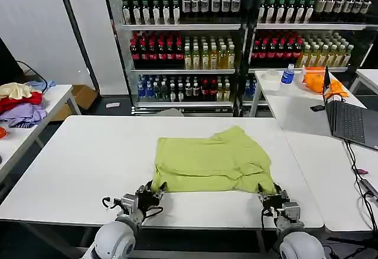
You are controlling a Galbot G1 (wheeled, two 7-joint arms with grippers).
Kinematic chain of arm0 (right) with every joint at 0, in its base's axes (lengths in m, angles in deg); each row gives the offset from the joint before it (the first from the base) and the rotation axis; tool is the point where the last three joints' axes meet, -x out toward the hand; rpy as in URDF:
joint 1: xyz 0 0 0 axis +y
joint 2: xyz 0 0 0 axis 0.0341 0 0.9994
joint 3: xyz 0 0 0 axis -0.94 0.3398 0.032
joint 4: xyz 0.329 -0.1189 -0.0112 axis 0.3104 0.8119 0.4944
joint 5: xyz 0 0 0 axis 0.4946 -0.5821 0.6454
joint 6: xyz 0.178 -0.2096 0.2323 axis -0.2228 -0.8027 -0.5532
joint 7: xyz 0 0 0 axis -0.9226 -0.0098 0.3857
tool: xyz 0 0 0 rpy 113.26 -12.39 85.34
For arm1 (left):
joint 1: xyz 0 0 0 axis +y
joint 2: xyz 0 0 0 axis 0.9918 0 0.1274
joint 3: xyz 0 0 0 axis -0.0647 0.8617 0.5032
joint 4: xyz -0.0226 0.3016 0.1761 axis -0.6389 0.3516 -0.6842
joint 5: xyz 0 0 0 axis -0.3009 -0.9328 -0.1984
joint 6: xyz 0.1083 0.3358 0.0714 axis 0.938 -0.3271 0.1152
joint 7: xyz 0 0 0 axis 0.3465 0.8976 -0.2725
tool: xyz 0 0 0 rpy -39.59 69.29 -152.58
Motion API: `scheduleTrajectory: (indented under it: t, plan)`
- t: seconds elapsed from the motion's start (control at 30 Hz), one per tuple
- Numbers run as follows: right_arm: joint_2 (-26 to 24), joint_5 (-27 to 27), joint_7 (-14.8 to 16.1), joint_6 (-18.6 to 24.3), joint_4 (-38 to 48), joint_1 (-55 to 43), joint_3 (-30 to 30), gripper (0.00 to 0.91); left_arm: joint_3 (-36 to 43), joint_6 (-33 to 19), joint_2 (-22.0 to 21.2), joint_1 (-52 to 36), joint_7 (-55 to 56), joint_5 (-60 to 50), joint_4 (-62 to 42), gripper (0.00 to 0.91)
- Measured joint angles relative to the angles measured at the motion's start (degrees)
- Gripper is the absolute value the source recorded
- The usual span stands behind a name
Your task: Fold and organize the clothes.
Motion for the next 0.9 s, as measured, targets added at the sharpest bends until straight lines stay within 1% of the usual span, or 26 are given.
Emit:
scheduleTrajectory:
  t: [0.23, 0.43, 0.47, 0.5, 0.53, 0.57, 0.6, 0.63, 0.9]
  plan:
    - [-0.58, -0.07, 0.04, -0.71, -2.24, 2.61, -1.14, 0.000, -0.66, 0.16, 0.33, 1.49, -0.37, 0.26, 1.44, 0.020]
    - [-1.04, -0.38, 0.27, -1.15, -5.88, 6.55, -2.75, 0.000, -1.69, 0.53, 1.05, 5.04, -0.37, -0.13, 5.23, 0.020]
    - [-0.99, -0.53, 0.41, -1.16, -6.62, 7.39, -3.14, 0.232, -1.96, 0.51, 1.24, 5.95, -0.37, -0.30, 6.18, 0.020]
    - [-0.91, -0.72, 0.55, -1.20, -7.29, 8.20, -3.43, 0.625, -2.23, 0.45, 1.42, 6.77, -0.36, -0.48, 7.04, 0.020]
    - [-0.83, -0.91, 0.65, -1.27, -7.88, 8.92, -3.71, 0.907, -2.53, 0.40, 1.56, 7.80, -0.33, -0.67, 8.04, 0.111]
    - [-0.77, -1.16, 0.77, -1.38, -8.48, 9.67, -4.00, 0.907, -2.78, 0.33, 1.75, 8.77, -0.32, -0.84, 8.93, 0.262]
    - [-0.71, -1.43, 0.86, -1.44, -9.03, 10.33, -4.26, 0.907, -3.06, 0.23, 1.90, 9.76, -0.32, -0.98, 9.84, 0.262]
    - [-0.65, -1.68, 0.91, -1.46, -9.53, 10.92, -4.48, 0.907, -3.40, 0.13, 2.09, 10.93, -0.32, -1.14, 10.80, 0.907]
    - [-1.15, -2.81, 1.03, -0.69, -13.85, 14.00, -6.90, 0.907, -5.47, 0.42, 3.31, 17.76, -0.42, -2.44, 16.77, 0.907]
